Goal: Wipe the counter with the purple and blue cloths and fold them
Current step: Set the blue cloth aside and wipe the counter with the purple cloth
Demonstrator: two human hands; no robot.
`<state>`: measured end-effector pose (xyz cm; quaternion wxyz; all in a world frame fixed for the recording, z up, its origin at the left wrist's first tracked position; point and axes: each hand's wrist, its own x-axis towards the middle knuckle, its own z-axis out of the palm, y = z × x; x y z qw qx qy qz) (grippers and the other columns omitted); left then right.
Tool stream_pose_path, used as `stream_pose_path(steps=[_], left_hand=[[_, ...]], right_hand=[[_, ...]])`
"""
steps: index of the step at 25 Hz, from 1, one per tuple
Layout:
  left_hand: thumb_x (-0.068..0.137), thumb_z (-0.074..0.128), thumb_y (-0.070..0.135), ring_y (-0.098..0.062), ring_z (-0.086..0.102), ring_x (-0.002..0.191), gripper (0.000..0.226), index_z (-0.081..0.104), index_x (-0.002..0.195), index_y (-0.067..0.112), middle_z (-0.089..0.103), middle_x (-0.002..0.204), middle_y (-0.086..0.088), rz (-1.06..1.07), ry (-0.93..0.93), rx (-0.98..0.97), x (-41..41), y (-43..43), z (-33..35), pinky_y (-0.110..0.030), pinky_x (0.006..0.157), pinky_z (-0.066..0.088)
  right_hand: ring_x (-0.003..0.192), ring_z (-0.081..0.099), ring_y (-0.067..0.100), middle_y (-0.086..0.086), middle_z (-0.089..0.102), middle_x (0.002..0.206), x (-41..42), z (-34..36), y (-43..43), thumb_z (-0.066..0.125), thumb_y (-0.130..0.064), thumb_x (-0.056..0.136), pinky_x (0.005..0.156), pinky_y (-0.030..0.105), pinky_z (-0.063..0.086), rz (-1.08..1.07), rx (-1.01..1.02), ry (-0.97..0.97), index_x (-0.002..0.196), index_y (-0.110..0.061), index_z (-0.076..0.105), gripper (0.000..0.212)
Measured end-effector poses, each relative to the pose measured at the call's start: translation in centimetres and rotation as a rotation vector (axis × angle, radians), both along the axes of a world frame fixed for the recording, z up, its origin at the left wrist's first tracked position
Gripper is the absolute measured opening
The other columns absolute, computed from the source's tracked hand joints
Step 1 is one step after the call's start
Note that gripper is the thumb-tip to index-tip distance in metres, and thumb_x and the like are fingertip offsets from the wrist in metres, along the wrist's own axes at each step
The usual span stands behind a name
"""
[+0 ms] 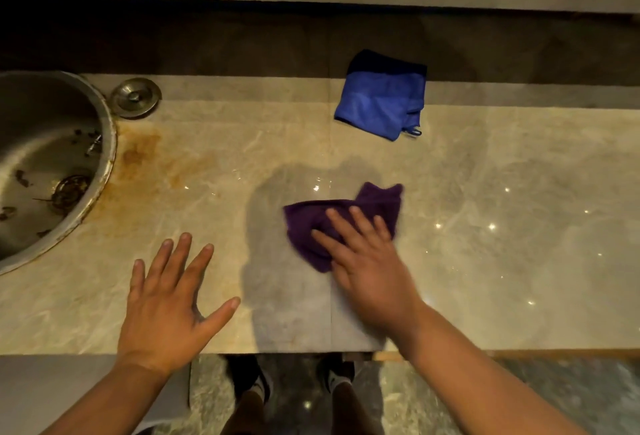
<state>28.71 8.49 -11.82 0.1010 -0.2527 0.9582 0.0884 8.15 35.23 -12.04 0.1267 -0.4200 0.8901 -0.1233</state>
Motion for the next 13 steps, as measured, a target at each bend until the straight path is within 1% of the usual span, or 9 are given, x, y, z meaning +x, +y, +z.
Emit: stream_pose_path(steps=[2,4,5,6,7,9,11,13], left_hand=[[0.082,0.029,0.092,-0.022,0.002,0.164,0.100,0.028,0.164,0.034,0.011,0.176,0.001,0.012,0.001,0.011,0.0,0.0,0.1,-0.057,0.130,0.003],[0.082,0.026,0.094,-0.021,0.000,0.164,0.101,0.026,0.164,0.034,0.008,0.177,0.002,0.013,0.006,0.023,0.0,0.1,0.2,-0.055,0.131,0.000],[0.083,0.026,0.093,-0.021,-0.001,0.164,0.101,0.025,0.165,0.034,0.008,0.177,0.001,0.008,0.012,0.028,0.0,0.0,0.2,-0.055,0.130,-0.001],[0.084,0.026,0.093,-0.022,-0.001,0.164,0.100,0.024,0.165,0.034,0.008,0.177,0.000,-0.004,0.013,0.029,0.0,0.0,0.2,-0.055,0.130,-0.002],[0.085,0.027,0.092,-0.023,-0.001,0.164,0.099,0.023,0.165,0.034,0.008,0.177,-0.001,-0.020,0.011,0.029,0.1,-0.1,0.3,-0.055,0.130,-0.001],[0.085,0.027,0.091,-0.024,-0.001,0.164,0.099,0.023,0.165,0.034,0.010,0.177,-0.002,-0.033,0.025,0.026,0.1,-0.2,0.4,-0.055,0.130,-0.001],[0.085,0.025,0.092,-0.025,0.000,0.164,0.099,0.022,0.165,0.034,0.011,0.177,-0.003,-0.028,0.021,0.013,0.1,-0.2,0.4,-0.056,0.130,-0.001],[0.085,0.024,0.092,-0.026,0.001,0.164,0.100,0.021,0.166,0.033,0.011,0.177,-0.004,-0.032,0.021,0.009,0.1,-0.1,0.4,-0.057,0.130,0.001]], right_hand=[[0.161,0.019,0.035,-0.001,0.030,0.173,-2.9,0.2,5.9,0.035,-0.038,0.102,0.128,0.063,0.015,-0.221,0.050,0.010,0.157,-0.036,0.045,0.056],[0.162,0.015,0.038,0.001,0.024,0.174,-5.2,0.9,10.4,0.027,-0.042,0.098,0.128,0.066,0.009,-0.514,0.066,-0.059,0.158,-0.030,0.045,0.064],[0.162,0.013,0.040,0.002,0.023,0.175,-5.4,1.3,10.7,0.024,-0.043,0.096,0.127,0.067,0.007,-0.620,0.063,-0.072,0.158,-0.028,0.046,0.068],[0.161,0.014,0.042,0.004,0.023,0.175,-4.7,1.6,9.4,0.024,-0.041,0.095,0.127,0.067,0.007,-0.673,0.061,-0.058,0.158,-0.026,0.046,0.069],[0.160,0.015,0.043,0.005,0.025,0.174,-3.2,1.6,7.1,0.026,-0.038,0.096,0.127,0.067,0.008,-0.667,0.063,-0.029,0.158,-0.026,0.047,0.067],[0.159,0.019,0.044,0.004,0.028,0.173,0.4,1.4,1.1,0.033,-0.033,0.097,0.127,0.066,0.008,-0.546,0.051,0.004,0.157,-0.030,0.049,0.062],[0.160,0.021,0.041,0.001,0.032,0.172,3.2,1.1,-4.3,0.036,-0.033,0.098,0.128,0.063,0.008,-0.411,0.019,0.016,0.155,-0.034,0.050,0.059],[0.160,0.022,0.037,-0.002,0.034,0.171,4.9,0.7,-7.3,0.040,-0.033,0.097,0.130,0.061,0.008,-0.266,-0.017,0.022,0.153,-0.038,0.051,0.058]])
